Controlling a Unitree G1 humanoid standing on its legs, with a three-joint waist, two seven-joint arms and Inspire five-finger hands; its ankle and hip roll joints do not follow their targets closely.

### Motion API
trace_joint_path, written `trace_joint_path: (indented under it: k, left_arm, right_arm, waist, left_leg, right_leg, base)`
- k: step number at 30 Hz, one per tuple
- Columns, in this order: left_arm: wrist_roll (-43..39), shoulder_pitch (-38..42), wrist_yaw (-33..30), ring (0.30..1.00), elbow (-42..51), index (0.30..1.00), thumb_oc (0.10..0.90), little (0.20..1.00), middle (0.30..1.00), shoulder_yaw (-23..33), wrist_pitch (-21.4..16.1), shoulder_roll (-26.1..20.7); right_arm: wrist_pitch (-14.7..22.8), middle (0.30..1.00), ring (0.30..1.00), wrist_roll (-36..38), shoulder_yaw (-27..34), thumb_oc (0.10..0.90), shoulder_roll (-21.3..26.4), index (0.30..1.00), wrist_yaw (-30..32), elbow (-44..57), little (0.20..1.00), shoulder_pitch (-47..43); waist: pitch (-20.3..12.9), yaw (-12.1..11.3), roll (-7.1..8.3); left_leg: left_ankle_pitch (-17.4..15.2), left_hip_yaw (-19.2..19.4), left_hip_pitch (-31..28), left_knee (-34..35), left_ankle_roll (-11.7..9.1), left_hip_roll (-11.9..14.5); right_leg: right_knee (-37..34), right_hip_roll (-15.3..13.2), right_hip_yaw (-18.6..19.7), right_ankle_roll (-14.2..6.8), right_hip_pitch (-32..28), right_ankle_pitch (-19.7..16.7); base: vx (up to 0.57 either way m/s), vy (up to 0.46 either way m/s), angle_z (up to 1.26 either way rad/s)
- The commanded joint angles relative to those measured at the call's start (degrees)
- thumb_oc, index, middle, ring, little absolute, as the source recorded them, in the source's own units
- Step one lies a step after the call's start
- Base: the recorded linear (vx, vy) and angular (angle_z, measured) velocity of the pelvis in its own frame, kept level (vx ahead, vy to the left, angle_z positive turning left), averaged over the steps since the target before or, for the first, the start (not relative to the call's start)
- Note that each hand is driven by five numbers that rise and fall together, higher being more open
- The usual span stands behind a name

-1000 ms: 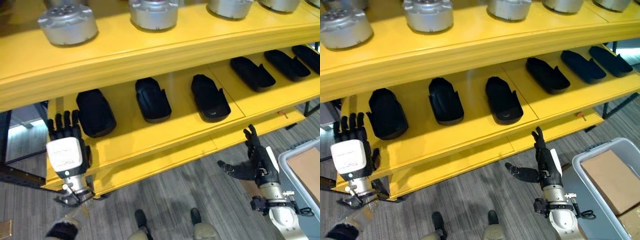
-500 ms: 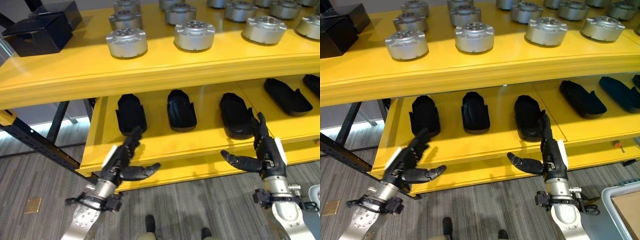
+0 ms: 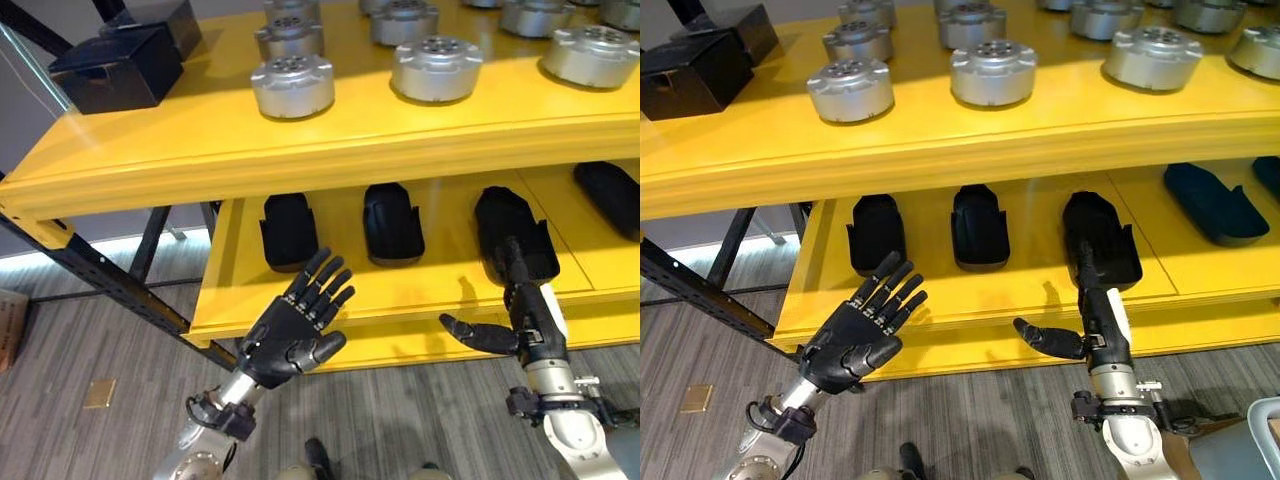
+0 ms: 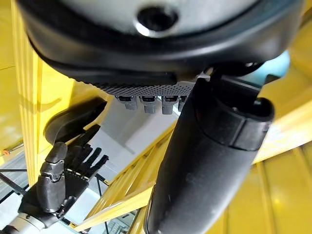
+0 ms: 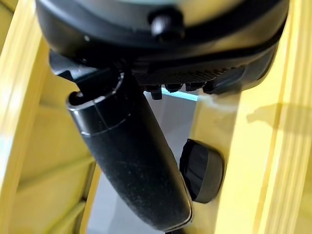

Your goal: Move parts from the plastic box to the shelf.

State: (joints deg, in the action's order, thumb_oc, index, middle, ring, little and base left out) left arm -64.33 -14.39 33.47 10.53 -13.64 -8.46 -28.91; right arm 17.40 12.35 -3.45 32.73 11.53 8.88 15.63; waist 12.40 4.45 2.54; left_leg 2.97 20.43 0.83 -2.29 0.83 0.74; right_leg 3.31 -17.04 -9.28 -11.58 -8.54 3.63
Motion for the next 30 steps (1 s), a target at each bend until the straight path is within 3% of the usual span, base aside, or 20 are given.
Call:
trace_joint_path:
  k: [1, 7, 11, 13, 15, 19, 22, 30]
  left_arm:
    - [-0.53, 3.01, 4.21, 1.0, 5.13, 1.0, 0.9, 1.0, 1.0, 4.2, -5.29, 0.1]
    - [-0.63, 3.74, 5.46, 1.0, 4.92, 1.0, 0.9, 1.0, 1.0, 4.4, -4.1, -0.07]
    - [-1.39, 5.47, 7.63, 1.0, 3.66, 1.0, 0.9, 1.0, 1.0, 4.27, -2.89, 0.11]
    - [-1.06, 6.14, 7.78, 1.0, 3.14, 1.0, 0.9, 1.0, 1.0, 4.3, -2.83, 0.38]
    - [-0.69, 6.52, 7.66, 1.0, 2.7, 1.0, 0.9, 1.0, 1.0, 4.28, -3.54, 0.34]
    - [-0.19, 7.4, 6.81, 1.0, 1.9, 1.0, 0.9, 1.0, 1.0, 3.74, -4.83, -0.31]
    - [-0.62, 7.59, 7.27, 1.0, 1.94, 1.0, 0.9, 1.0, 1.0, 3.19, -3.95, -0.02]
    - [-1.81, 7.32, 4.79, 1.0, 1.88, 1.0, 0.9, 1.0, 1.0, 3.9, -4.48, 1.04]
  right_arm:
    - [6.44, 1.0, 1.0, -0.31, 3.79, 0.9, 1.8, 1.0, -0.89, 4.64, 1.0, -6.68]
    - [6.04, 1.0, 1.0, -0.18, 3.48, 0.9, 1.69, 1.0, -2.34, 5.31, 1.0, -7.33]
    - [6.2, 1.0, 1.0, 0.17, 3.64, 0.9, 1.21, 1.0, -3.69, 4.63, 1.0, -8.5]
    - [6.91, 1.0, 1.0, -0.35, 3.88, 0.9, 0.84, 1.0, -4.64, 3.94, 1.0, -8.91]
    - [7.43, 1.0, 1.0, -0.98, 4.07, 0.9, 0.45, 1.0, -5.77, 3.76, 1.0, -9.25]
    - [5.62, 1.0, 1.0, -0.73, 3.94, 0.9, 0.01, 1.0, -6.92, 5.33, 1.0, -10.3]
    - [4.2, 1.0, 1.0, -1.26, 3.07, 0.9, -0.84, 1.0, -8.3, 6.8, 1.0, -10.73]
    - [2.63, 1.0, 1.0, -1.03, 1.51, 0.9, -0.11, 1.0, -7.76, 5.56, 1.0, -11.29]
  waist:
    - [-2.18, -0.84, -0.91]
    - [-2.93, -0.82, -0.77]
    - [-1.95, -0.49, -1.02]
    - [-1.37, -0.56, -0.85]
    - [-1.04, -0.67, -0.39]
    - [-1.38, -0.53, 0.62]
    - [-1.72, -0.72, 0.64]
    - [-3.33, -1.43, 0.67]
  left_leg:
    - [-8.96, -6.29, -3.88, -1.89, -0.34, 0.11]
    - [-7.78, -7.13, -5.15, 1.83, 0.75, -0.2]
    - [-7.25, -7.56, -5.2, 2.88, 2.41, 0.28]
    - [-6.99, -7.39, -5.18, 2.89, 2.47, 0.73]
    - [-6.8, -7.18, -5.26, 2.76, 2.19, 1.26]
    - [-6.73, -8.98, -5.28, 2.99, 0.34, 3.13]
    - [-6.39, -9.24, -6.58, 4.71, -1.36, 4.82]
    - [-4.96, -11.07, -7.25, 6.73, -3.95, 7.6]
  right_leg:
    - [-0.07, 12.59, -1.09, 7.17, 4.55, 0.41]
    - [3.6, 13.12, -0.84, 6.8, 5.81, 1.94]
    - [16.23, 12.05, -0.62, 5.15, 11.33, 0.95]
    - [18.41, 10.17, -0.74, 4.07, 12.92, -0.46]
    - [16.44, 8.55, -0.6, 3.3, 12.59, -1.86]
    - [4.09, 4.75, 3.57, 1.5, 9.99, -6.51]
    - [-0.79, 2.05, 4.52, -0.07, 9.27, -9.98]
    - [-5.16, 2.31, 3.62, -0.6, 5.55, -7.02]
  base:
    - [0.05, 0.119, -0.06]
    - [0.02, 0.128, -0.08]
    - [-0.05, 0.101, -0.02]
    - [-0.05, 0.018, -0.12]
    - [-0.01, -0.061, -0.05]
    - [0.02, -0.172, -0.05]
    - [0.06, -0.258, 0.16]
    - [0.06, -0.258, 0.27]
